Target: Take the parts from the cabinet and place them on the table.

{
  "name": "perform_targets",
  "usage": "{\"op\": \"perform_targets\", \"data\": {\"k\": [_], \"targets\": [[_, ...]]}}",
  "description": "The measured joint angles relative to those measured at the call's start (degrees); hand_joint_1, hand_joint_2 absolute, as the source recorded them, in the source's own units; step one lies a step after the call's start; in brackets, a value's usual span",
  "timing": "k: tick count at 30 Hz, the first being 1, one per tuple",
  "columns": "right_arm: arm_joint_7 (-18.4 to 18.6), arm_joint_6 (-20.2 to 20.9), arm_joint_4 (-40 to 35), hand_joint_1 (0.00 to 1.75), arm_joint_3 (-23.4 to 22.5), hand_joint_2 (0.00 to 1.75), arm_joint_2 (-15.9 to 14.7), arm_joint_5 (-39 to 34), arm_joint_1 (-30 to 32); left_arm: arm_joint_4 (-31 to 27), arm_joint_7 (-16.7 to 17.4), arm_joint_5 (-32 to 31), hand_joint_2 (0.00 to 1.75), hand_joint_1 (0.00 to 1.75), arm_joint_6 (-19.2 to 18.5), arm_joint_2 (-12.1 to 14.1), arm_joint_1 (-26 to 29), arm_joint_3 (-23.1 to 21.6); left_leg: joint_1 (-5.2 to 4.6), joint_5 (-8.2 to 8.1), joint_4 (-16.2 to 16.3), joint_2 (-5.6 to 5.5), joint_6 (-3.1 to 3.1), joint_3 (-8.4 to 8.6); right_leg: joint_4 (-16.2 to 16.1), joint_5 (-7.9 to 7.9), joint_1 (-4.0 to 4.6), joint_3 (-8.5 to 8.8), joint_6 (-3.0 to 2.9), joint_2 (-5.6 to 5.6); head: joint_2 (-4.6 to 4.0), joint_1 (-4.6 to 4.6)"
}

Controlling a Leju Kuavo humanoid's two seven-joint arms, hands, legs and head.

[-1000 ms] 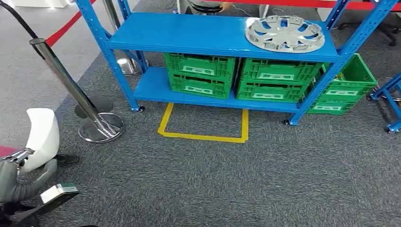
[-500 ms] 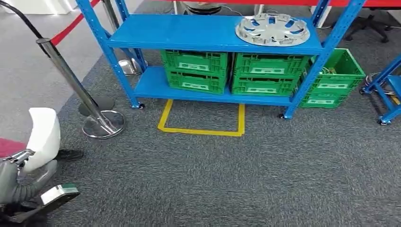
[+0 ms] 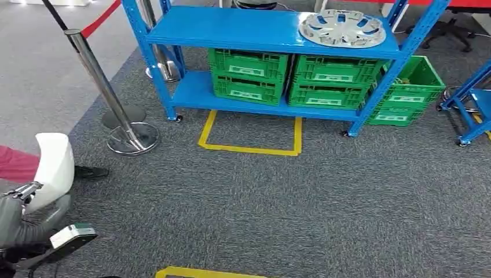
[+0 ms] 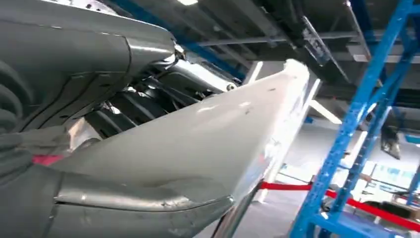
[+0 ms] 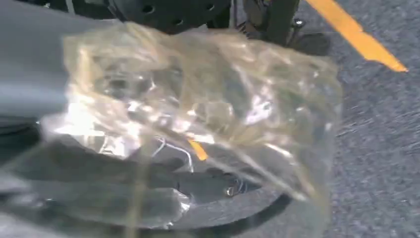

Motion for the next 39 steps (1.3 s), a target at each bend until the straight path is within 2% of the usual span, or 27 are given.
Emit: {"op": "perform_targets", "data": {"k": [1, 3, 4, 5, 6, 7, 8, 10, 11, 12, 13, 15, 16, 18, 19, 21, 22, 23, 26, 27, 28, 29, 30, 31, 32, 35, 39], "targets": [[0.0, 0.0, 0.0, 0.00, 0.0, 0.00, 0.0, 0.0, 0.0, 0.0, 0.0, 0.0, 1.75, 1.75, 0.0, 0.0, 0.0, 0.0, -0.13, 0.70, 0.0, 0.07, 0.01, -0.85, 3.4, -1.01, 0.01, -0.28, 0.04, 0.01, 0.00, 0.02], [0.0, 0.0, 0.0, 0.00, 0.0, 0.00, 0.0, 0.0, 0.0, 0.0, 0.0, 0.0, 1.75, 1.75, 0.0, 0.0, 0.0, 0.0, -0.33, 2.02, 0.2, 0.13, -0.05, -2.62, 5.6, 1.49, 0.05, 1.03, -0.10, 0.01, 0.00, 0.00], [0.0, 0.0, 0.0, 0.00, 0.0, 0.00, 0.0, 0.0, 0.0, 0.0, 0.0, 0.0, 1.75, 1.75, 0.0, 0.0, 0.0, 0.0, -0.50, 2.94, 0.5, 0.14, -0.17, -3.94, 3.4, 5.13, 0.12, 3.85, -0.40, 0.01, 0.00, 0.00], [0.0, 0.0, 0.0, 0.00, 0.0, 0.00, 0.0, 0.0, 0.0, 0.0, 0.0, 0.0, 1.75, 1.75, 0.0, 0.0, 0.0, 0.0, -0.60, 3.64, 0.7, 0.13, -0.28, -4.89, -0.7, 7.02, 0.19, 7.29, -0.81, 0.01, 0.00, 0.00], [0.0, 0.0, -0.2, 0.00, 0.1, 0.00, 0.0, 0.1, -0.1, 0.0, 0.0, 0.0, 1.75, 1.75, 0.0, 0.0, 0.0, 0.0, -0.64, 4.32, 0.9, 0.10, -0.39, -5.26, -6.6, 6.47, 0.32, 11.76, -1.27, 0.02, 0.00, 0.00], [0.0, 0.1, -0.4, 0.00, 0.1, 0.00, 0.0, 0.4, -0.1, 0.0, 0.0, 0.1, 1.75, 1.75, 0.0, 0.0, 0.0, 0.0, -1.01, 4.70, 1.1, 0.09, -0.69, -5.72, -12.7, 4.10, 0.61, 15.81, -1.54, -0.07, 0.00, 0.00], [-0.1, 0.2, -0.5, 0.00, 0.2, 0.00, 0.0, 0.6, -0.3, 0.0, -0.1, 0.2, 1.75, 1.75, 0.0, 0.0, 0.0, 0.0, -1.00, 5.59, 1.2, 0.15, -0.90, -5.98, -17.3, 2.47, 0.45, 17.74, -1.66, 0.01, 0.00, -0.21], [-0.1, 0.3, -0.5, 0.00, 0.2, 0.00, 0.0, 0.9, -0.2, 0.0, -0.2, 0.3, 1.75, 1.75, 0.0, 0.0, 0.0, 0.0, -0.61, 7.10, 0.6, 0.17, -1.49, -6.13, -16.4, 3.24, 0.86, 16.78, -1.97, 0.09, 0.00, -0.04], [-0.1, 0.3, -0.5, 0.00, 0.2, 0.00, 0.0, 1.2, -0.2, 0.0, -0.3, 0.4, 1.75, 1.75, 0.0, 0.0, 0.0, 0.0, -0.68, 7.32, 0.5, 0.09, -1.85, -6.44, -16.7, 3.83, 0.55, 16.23, -2.61, 0.02, 0.00, -0.09], [-0.1, 0.3, -0.5, 0.00, 0.2, 0.00, 0.0, 1.4, -0.2, 0.0, -0.4, 0.4, 1.75, 1.75, 0.0, 0.0, 0.2, 0.0, -0.46, 5.81, 1.0, -0.21, -2.30, -6.92, -16.7, 4.47, 0.42, 15.47, -3.05, -0.25, -0.02, 0.02], [-0.2, 0.3, -0.5, 0.00, 0.1, 0.00, 0.0, 1.4, -0.1, 0.0, -0.5, 0.5, 1.75, 1.75, 0.0, 0.0, 0.2, 0.0, -0.39, 2.29, 2.8, -0.30, -2.75, -7.37, -16.7, 5.06, 0.38, 14.84, -3.53, -0.32, 0.00, -0.29], [-0.2, 0.4, -0.5, 0.00, 0.0, 0.00, 0.0, 1.5, -0.1, 0.0, -0.5, 0.7, 1.75, 1.75, 0.0, 0.0, 0.3, 0.0, -0.11, -4.82, 10.5, -0.32, -3.44, -8.70, -16.6, 6.33, 0.41, 13.48, -3.73, -0.46, 0.00, -0.55], [-0.2, 0.4, -0.5, 0.00, 0.0, 0.00, 0.0, 1.7, -0.1, 0.1, -0.5, 0.7, 1.75, 1.75, 0.0, 0.0, 0.3, 0.0, 0.02, -6.32, 14.8, -0.32, -3.68, -9.33, -16.5, 6.94, 0.43, 12.67, -3.69, -0.53, 0.00, -0.63], [-0.2, 0.7, -0.5, 0.00, 0.0, 0.00, 0.0, 2.7, -0.1, 0.2, -0.5, 0.7, 1.75, 1.75, 0.0, 0.0, 0.3, 0.0, 0.27, -3.51, 18.7, -0.32, -3.93, -8.88, -15.9, 7.92, 0.42, 10.81, -3.53, -0.70, 0.00, -0.66], [-0.2, 0.9, -0.5, 0.00, 0.0, 0.00, 0.0, 3.0, -0.1, 0.1, -0.5, 0.8, 1.75, 1.75, 0.0, 0.0, 0.3, 0.0, 0.35, -1.30, 17.6, -0.31, -3.97, -7.42, -15.5, 8.26, 0.39, 9.98, -3.40, -0.73, 0.00, -0.61], [-0.2, 1.4, -0.5, 0.00, 0.0, 0.00, 0.0, 4.0, -0.1, 0.2, -0.5, 1.0, 1.75, 1.75, 0.0, 0.0, 0.2, 0.0, 0.49, 1.12, 8.9, -0.32, -3.80, -0.86, -14.3, 8.67, 0.30, 8.96, -2.99, -0.71, 0.00, -0.63], [-0.3, 1.6, -0.5, 0.00, 0.0, 0.00, 0.0, 4.5, -0.1, 0.2, -0.4, 1.0, 1.75, 1.75, -0.1, 0.0, 0.2, 0.1, 0.43, -1.09, 3.7, -0.42, -3.62, 2.63, -13.7, 8.74, 0.55, 8.26, -2.75, -0.75, 0.00, -0.68], [-0.3, 1.7, -0.5, 0.00, 0.0, 0.00, 0.0, 5.1, -0.1, 0.2, -0.4, 1.0, 1.75, 1.75, -0.1, 0.0, 0.1, 0.1, 0.26, -2.05, 1.3, -0.56, -2.97, 3.82, -13.2, 8.89, 0.63, 8.04, -2.43, -0.70, 0.00, -0.59], [-0.5, 2.7, -0.5, 0.00, -0.2, 0.00, 0.0, 7.1, -0.2, 0.2, -0.3, 1.1, 1.75, 1.75, -0.3, -0.1, 0.2, 0.1, 0.18, -2.71, 0.4, -0.49, -1.50, 2.93, -12.7, 9.70, 0.72, 6.84, -1.49, -0.77, 0.00, -0.57], [-0.5, 2.8, -0.5, 0.00, -0.3, 0.00, 0.0, 7.7, -0.1, 0.2, -0.2, 1.1, 1.75, 1.75, -0.4, -0.1, 0.2, 0.1, 0.48, -2.26, 0.2, -0.28, -0.95, 2.73, -12.1, 9.15, 0.60, 6.10, -1.18, -0.57, 0.00, -0.77], [-0.7, 3.0, -0.5, 0.00, -0.4, 0.00, 0.0, 8.2, -0.1, 0.2, -0.1, 1.0, 1.75, 1.75, -0.4, -0.1, 0.1, 0.1, 0.17, -2.32, 0.4, -0.22, -1.02, 2.43, -10.8, 7.35, 0.58, 5.40, -0.84, -0.32, 0.00, -0.48], [-0.8, 3.1, -0.5, 0.00, -0.5, 0.00, 0.0, 8.5, -0.1, 0.2, 0.1, 1.0, 1.75, 1.75, -0.5, -0.2, 0.2, 0.1, 0.04, -2.49, 0.5, -0.48, -1.69, 2.26, -11.8, 5.80, 0.64, 5.65, -3.03, -0.30, 0.00, 0.00], [-0.9, 3.3, -0.5, 0.00, -0.6, 0.00, 0.0, 8.7, -0.2, 0.2, 0.1, 1.0, 1.75, 1.75, -0.5, -0.2, 0.3, 0.1, -0.25, -2.36, 0.6, -0.44, -1.44, 2.22, -11.8, 6.40, 0.64, 5.56, -5.31, -0.19, 0.00, -0.17], [-1.0, 3.3, -0.5, 0.00, -0.8, 0.00, 0.0, 8.7, -0.1, 0.2, 0.1, 0.9, 1.75, 1.75, -0.5, -0.2, 0.2, 0.1, -0.40, -2.30, 0.7, -0.45, -1.35, 2.18, -12.0, 8.78, 0.63, 5.43, -6.41, -0.05, 0.00, 0.02], [-1.0, 3.3, -0.5, 0.00, -0.8, 0.00, 0.0, 8.7, -0.1, 0.2, 0.1, 0.9, 1.75, 1.75, -0.5, -0.2, 0.2, 0.1, -0.54, -2.20, 0.7, -0.44, -1.15, 2.15, -12.1, 10.76, 0.58, 5.22, -5.88, 0.02, 0.00, 0.00], [-1.0, 3.3, -0.5, 0.00, -0.8, 0.00, 0.0, 8.7, -0.1, 0.2, 0.1, 0.9, 1.75, 1.75, -0.5, -0.3, 0.2, 0.1, -0.71, -1.95, 0.9, -0.39, -0.83, 1.79, -12.7, 10.76, 0.01, 5.35, -1.61, 0.07, 0.00, -0.15], [-1.0, 3.3, -0.5, 0.00, -0.8, 0.00, 0.0, 8.7, -0.1, 0.2, 0.1, 0.9, 1.75, 1.75, -0.5, -0.3, 0.2, 0.1, -0.79, -1.66, 1.0, -0.39, -0.72, 1.44, -12.8, 11.14, -0.07, 5.69, -1.35, 0.04, 0.00, -0.13]]}}
